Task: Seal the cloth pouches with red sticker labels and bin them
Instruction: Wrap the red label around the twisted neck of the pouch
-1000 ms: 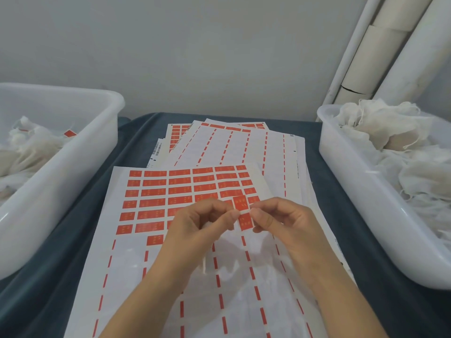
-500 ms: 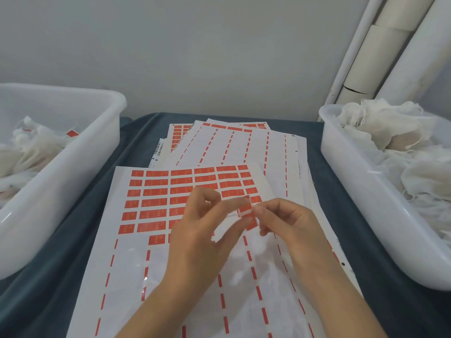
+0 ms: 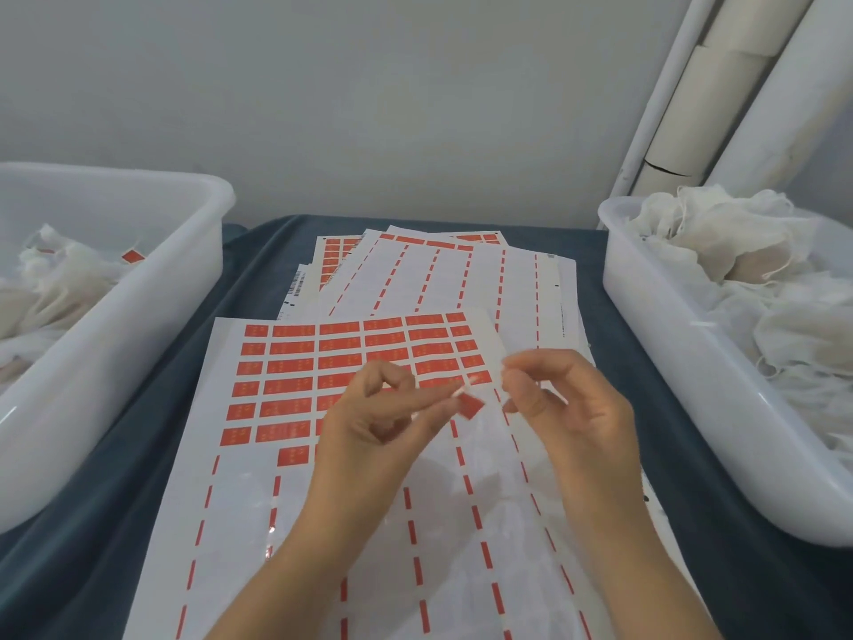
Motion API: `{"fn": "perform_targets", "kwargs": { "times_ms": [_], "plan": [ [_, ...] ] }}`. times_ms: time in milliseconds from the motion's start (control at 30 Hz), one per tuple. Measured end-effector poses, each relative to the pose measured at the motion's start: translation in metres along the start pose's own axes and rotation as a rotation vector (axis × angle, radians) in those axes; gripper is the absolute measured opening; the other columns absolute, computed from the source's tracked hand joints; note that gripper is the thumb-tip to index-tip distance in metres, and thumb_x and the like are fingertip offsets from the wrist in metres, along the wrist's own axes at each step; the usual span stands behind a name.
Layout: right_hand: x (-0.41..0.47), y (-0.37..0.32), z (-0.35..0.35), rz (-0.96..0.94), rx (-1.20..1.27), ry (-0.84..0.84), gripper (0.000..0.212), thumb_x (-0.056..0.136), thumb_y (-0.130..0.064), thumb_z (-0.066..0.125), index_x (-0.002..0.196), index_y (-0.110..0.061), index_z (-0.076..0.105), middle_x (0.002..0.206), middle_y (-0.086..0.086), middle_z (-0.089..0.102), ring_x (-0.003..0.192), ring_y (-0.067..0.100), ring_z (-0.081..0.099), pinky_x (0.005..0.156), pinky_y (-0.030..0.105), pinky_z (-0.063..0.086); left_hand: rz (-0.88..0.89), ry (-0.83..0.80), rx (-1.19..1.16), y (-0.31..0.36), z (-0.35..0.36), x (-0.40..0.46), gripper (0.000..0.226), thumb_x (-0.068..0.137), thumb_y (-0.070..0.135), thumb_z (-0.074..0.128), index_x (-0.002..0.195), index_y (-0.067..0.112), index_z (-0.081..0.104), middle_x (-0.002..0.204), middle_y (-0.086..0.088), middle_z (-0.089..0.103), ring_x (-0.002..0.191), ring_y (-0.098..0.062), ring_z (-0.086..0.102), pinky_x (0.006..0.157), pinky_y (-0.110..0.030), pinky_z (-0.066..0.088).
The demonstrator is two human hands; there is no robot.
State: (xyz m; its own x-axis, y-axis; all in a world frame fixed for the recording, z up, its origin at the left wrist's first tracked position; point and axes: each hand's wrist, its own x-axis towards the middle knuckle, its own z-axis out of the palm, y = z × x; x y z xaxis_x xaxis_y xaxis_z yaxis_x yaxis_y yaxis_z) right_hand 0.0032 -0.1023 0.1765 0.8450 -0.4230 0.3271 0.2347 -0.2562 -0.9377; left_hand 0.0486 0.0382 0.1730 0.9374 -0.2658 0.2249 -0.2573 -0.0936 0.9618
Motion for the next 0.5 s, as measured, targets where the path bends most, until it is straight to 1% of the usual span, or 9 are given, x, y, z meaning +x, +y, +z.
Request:
{"fn": "perform_targets", "kwargs": {
  "times_ms": [33, 67, 133, 200, 233, 300, 367, 500],
  "plan": [
    [0.001, -0.001, 0.000, 0.064, 0.097, -0.022, 0.009, 0.072, -0.038, 0.065, 0.080, -0.034, 0.063, 0.090, -0.021, 0.068, 0.089, 0.003, 0.065, 0.071, 0.007, 0.049, -0.099, -0.005, -0.116, 0.002, -0.002, 0.001, 0.020, 0.050, 0.053, 0.064, 0.067, 0.046, 0.072, 0.072, 0.012, 0.059, 0.067, 0.002, 0.051, 0.057, -0.016, 0.044],
    [0.002, -0.001, 0.001, 0.101, 0.149, -0.059, 0.013, 0.072, -0.038, 0.068, 0.082, -0.032, 0.063, 0.091, -0.019, 0.069, 0.088, 0.005, 0.066, 0.073, 0.009, 0.050, -0.173, -0.005, -0.207, 0.003, -0.005, 0.003, 0.024, 0.048, 0.051, 0.066, 0.068, 0.039, 0.075, 0.068, 0.011, 0.060, 0.062, 0.003, 0.051, 0.055, -0.017, 0.044],
    [0.001, -0.002, 0.006, 0.138, 0.178, -0.148, 0.019, 0.070, -0.035, 0.072, 0.085, -0.026, 0.063, 0.091, -0.019, 0.070, 0.089, 0.002, 0.066, 0.071, 0.007, 0.050, -0.233, -0.010, -0.317, 0.005, -0.008, 0.004, 0.028, 0.047, 0.046, 0.069, 0.070, 0.031, 0.076, 0.063, 0.010, 0.058, 0.054, 0.001, 0.049, 0.046, -0.018, 0.043],
    [-0.001, -0.002, 0.011, 0.155, 0.183, -0.198, 0.021, 0.066, -0.033, 0.067, 0.085, -0.025, 0.063, 0.089, -0.022, 0.070, 0.090, -0.001, 0.065, 0.070, 0.006, 0.048, -0.245, -0.020, -0.363, 0.006, -0.007, 0.003, 0.029, 0.048, 0.044, 0.069, 0.071, 0.028, 0.077, 0.061, 0.008, 0.057, 0.052, 0.000, 0.047, 0.043, -0.017, 0.042],
    [-0.002, 0.000, 0.012, 0.164, 0.194, -0.201, 0.022, 0.065, -0.033, 0.067, 0.085, -0.025, 0.064, 0.090, -0.020, 0.071, 0.090, 0.000, 0.066, 0.072, 0.008, 0.050, -0.245, -0.027, -0.372, 0.006, -0.007, 0.003, 0.029, 0.048, 0.043, 0.069, 0.071, 0.028, 0.077, 0.062, 0.007, 0.056, 0.051, 0.000, 0.047, 0.042, -0.017, 0.042],
    [-0.002, 0.002, 0.012, 0.180, 0.235, -0.184, 0.023, 0.064, -0.034, 0.068, 0.085, -0.024, 0.066, 0.091, -0.014, 0.072, 0.091, 0.008, 0.068, 0.076, 0.016, 0.054, -0.241, -0.043, -0.384, 0.005, -0.006, 0.002, 0.029, 0.050, 0.042, 0.070, 0.073, 0.026, 0.077, 0.063, 0.006, 0.056, 0.052, -0.001, 0.047, 0.043, -0.016, 0.043],
    [-0.001, 0.003, 0.011, 0.181, 0.270, -0.174, 0.022, 0.064, -0.033, 0.068, 0.084, -0.023, 0.068, 0.091, -0.008, 0.073, 0.088, 0.014, 0.069, 0.074, 0.022, 0.056, -0.238, -0.057, -0.392, 0.005, -0.006, 0.002, 0.028, 0.051, 0.041, 0.070, 0.074, 0.026, 0.077, 0.062, 0.006, 0.056, 0.052, -0.001, 0.048, 0.044, -0.016, 0.043],
    [-0.002, 0.003, 0.011, 0.167, 0.289, -0.171, 0.013, 0.066, -0.030, 0.068, 0.079, -0.028, 0.072, 0.089, -0.007, 0.073, 0.084, 0.017, 0.070, 0.069, 0.020, 0.055, -0.232, -0.069, -0.412, 0.005, -0.006, 0.001, 0.027, 0.052, 0.039, 0.071, 0.075, 0.025, 0.077, 0.062, 0.005, 0.055, 0.052, -0.001, 0.045, 0.044, -0.018, 0.042]
  ]
}}
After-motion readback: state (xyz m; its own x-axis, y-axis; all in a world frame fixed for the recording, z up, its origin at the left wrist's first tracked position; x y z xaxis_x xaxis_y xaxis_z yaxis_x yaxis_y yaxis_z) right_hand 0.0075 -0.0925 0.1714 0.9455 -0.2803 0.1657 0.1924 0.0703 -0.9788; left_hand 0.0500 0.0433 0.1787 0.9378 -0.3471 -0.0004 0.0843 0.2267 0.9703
